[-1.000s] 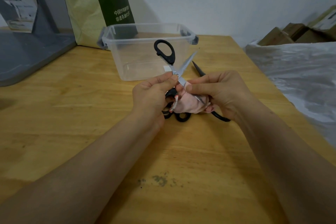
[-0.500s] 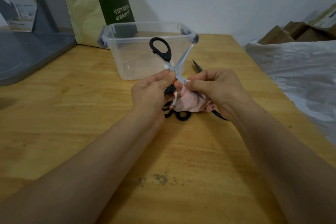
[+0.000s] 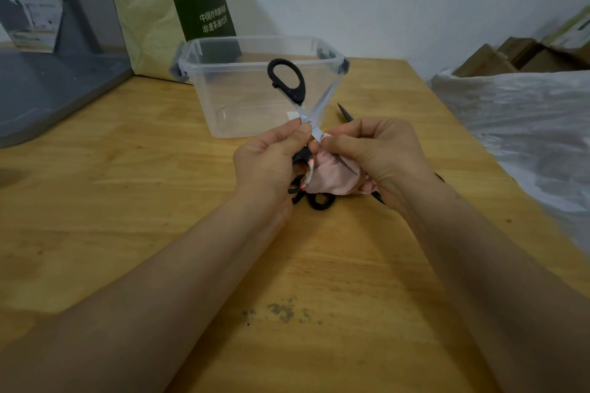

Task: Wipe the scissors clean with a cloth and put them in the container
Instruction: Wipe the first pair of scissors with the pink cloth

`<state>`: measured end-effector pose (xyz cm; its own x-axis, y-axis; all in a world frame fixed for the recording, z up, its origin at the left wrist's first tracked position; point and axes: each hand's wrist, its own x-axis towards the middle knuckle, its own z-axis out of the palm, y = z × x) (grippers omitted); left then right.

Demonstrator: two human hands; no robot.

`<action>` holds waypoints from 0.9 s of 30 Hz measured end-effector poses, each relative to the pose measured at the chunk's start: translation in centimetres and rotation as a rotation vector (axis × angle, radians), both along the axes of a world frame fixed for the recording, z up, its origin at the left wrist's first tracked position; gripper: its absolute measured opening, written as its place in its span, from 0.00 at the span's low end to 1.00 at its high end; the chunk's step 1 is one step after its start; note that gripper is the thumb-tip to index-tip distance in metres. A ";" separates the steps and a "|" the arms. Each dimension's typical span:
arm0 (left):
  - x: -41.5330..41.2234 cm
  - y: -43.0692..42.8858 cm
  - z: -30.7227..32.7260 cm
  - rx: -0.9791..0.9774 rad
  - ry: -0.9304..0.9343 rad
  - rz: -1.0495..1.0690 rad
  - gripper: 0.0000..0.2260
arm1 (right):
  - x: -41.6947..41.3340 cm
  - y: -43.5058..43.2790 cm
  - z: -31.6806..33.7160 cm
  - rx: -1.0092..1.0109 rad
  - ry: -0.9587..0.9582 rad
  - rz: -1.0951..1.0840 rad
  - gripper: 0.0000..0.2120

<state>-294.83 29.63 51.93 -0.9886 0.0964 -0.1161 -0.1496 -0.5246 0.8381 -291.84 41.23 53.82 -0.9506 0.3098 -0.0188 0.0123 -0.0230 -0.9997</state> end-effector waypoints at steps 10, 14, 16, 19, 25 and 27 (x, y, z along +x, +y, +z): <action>-0.2 -0.5 0.4 0.004 0.001 0.046 0.09 | -0.3 0.2 -0.4 0.118 -0.032 -0.017 0.03; 0.2 0.0 0.3 0.026 -0.012 0.021 0.07 | -0.4 0.2 -0.3 0.022 -0.033 -0.020 0.02; 0.0 -0.3 0.5 0.018 -0.008 0.036 0.07 | -0.5 0.4 -0.6 0.097 -0.035 -0.021 0.02; -0.4 -0.6 0.7 0.046 0.001 0.066 0.06 | -0.7 0.6 -0.8 0.132 -0.043 -0.025 0.02; 0.0 -0.1 0.1 0.031 0.000 0.054 0.12 | -0.5 0.1 -0.3 0.059 -0.044 -0.054 0.04; 0.0 -0.1 0.2 0.025 -0.002 0.058 0.11 | -0.5 0.1 -0.4 0.086 -0.049 -0.043 0.03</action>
<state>-294.84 29.52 52.14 -0.9923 0.0419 -0.1167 -0.1203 -0.5531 0.8244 -292.32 41.37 53.44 -0.9349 0.3531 -0.0364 0.0618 0.0609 -0.9962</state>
